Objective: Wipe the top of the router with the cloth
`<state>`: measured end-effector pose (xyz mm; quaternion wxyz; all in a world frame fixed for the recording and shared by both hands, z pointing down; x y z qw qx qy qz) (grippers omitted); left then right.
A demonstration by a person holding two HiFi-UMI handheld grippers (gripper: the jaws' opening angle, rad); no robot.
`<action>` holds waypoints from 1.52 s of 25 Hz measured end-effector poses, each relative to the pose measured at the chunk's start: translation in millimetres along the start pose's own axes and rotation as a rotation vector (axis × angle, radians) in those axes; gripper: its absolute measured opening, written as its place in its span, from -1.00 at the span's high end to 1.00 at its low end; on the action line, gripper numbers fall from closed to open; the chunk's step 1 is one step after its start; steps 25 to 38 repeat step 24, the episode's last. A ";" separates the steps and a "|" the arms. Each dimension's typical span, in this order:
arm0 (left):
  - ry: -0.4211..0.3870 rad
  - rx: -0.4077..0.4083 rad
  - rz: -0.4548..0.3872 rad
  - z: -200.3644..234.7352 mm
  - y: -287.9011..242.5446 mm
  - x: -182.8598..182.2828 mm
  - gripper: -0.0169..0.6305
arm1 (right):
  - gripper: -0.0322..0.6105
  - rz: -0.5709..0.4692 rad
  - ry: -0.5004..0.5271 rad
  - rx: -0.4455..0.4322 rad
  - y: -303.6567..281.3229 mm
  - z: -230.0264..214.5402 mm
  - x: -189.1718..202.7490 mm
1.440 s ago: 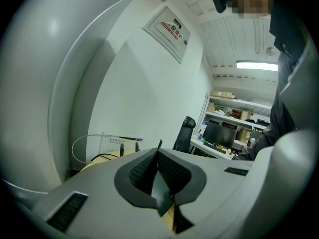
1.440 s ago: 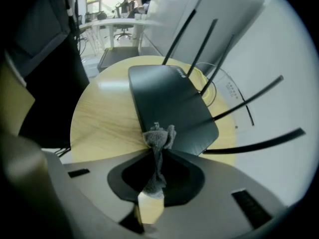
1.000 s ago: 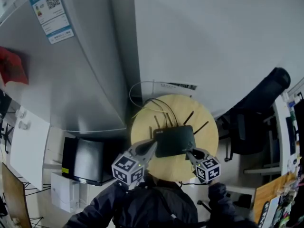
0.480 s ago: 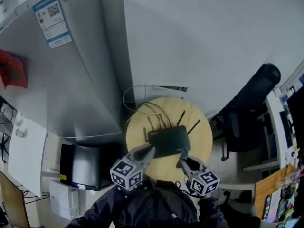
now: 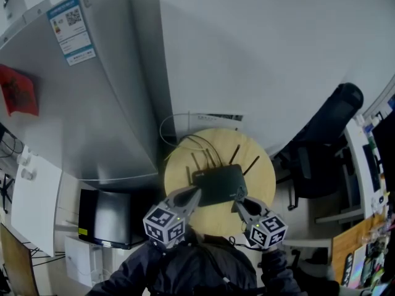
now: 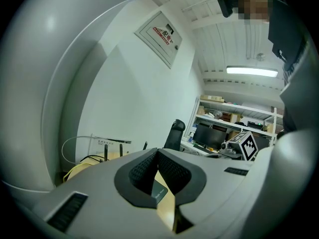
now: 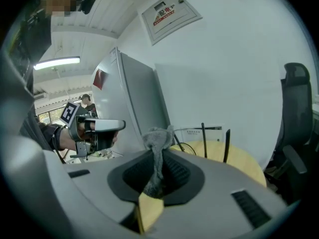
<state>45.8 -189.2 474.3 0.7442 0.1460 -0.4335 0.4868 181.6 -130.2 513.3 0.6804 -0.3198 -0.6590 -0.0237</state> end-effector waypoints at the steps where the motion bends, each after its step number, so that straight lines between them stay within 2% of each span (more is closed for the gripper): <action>1: -0.002 0.000 -0.002 -0.1 -0.5 -1.5 0.94 | 0.68 -0.003 0.003 -0.002 -1.4 -1.4 -2.5; 8: -0.005 -0.007 -0.009 2.3 0.4 -4.7 0.94 | 0.68 -0.008 0.033 -0.009 -6.1 -4.6 -13.0; 38: -0.005 -0.012 -0.009 1.3 -0.7 -3.3 0.94 | 0.68 -0.028 0.040 -0.020 -5.0 -3.2 -20.8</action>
Point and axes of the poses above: the fingertips, and each gripper's own axes: y backward along the fingers, z to its left, x out of its underside, the point moved 1 cm from there along y, backward along the fingers, and after that the axes turned 12 degrees about y, right-handed, at the moved point
